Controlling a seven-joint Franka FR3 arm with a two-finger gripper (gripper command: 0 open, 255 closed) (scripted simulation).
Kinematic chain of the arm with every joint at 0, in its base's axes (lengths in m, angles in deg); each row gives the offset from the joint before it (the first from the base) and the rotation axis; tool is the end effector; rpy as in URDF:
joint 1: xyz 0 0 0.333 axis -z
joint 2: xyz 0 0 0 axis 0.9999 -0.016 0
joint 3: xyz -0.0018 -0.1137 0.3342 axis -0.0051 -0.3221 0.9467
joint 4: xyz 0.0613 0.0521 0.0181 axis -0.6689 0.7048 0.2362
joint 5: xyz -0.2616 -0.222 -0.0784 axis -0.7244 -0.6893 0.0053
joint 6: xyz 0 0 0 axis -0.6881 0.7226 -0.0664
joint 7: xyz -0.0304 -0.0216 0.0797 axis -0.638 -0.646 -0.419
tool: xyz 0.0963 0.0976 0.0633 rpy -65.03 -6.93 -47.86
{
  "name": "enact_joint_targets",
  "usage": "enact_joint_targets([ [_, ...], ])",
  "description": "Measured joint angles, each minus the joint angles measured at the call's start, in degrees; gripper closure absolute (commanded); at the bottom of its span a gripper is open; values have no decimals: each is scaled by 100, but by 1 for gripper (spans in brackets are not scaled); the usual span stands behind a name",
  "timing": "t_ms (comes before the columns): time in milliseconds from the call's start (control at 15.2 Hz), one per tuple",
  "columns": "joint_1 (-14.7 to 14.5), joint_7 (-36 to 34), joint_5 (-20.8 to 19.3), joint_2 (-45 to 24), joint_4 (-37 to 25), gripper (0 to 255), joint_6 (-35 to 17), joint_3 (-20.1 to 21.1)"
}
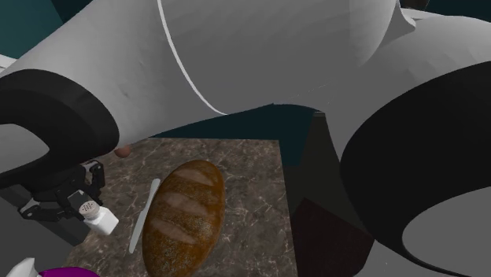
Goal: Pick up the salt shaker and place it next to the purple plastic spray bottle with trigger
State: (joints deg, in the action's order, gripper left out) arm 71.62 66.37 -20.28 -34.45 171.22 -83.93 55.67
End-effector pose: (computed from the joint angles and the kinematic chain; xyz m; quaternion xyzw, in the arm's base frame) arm 0.5533 0.2542 0.4587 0.9984 0.0562 -0.0066 0.0061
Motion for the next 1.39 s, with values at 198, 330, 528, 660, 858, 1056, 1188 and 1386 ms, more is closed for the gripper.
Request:
enact_joint_targets([
  [198,-6,-17,-10,-45,173,255,-218,0],
  [330,-4,-21,-16,-66,293,255,-358,-3],
  [528,-7,-33,-30,-132,438,255,-568,-7],
  [660,-4,-34,-38,-170,526,255,-693,-11],
  [858,-11,-51,-56,-265,626,255,-887,-16],
  [1056,-10,-53,-60,-276,670,255,-944,-17],
  [1188,-11,-53,-61,-281,670,255,-949,-18],
  [1386,-11,-54,-61,-282,670,0,-951,-18],
])
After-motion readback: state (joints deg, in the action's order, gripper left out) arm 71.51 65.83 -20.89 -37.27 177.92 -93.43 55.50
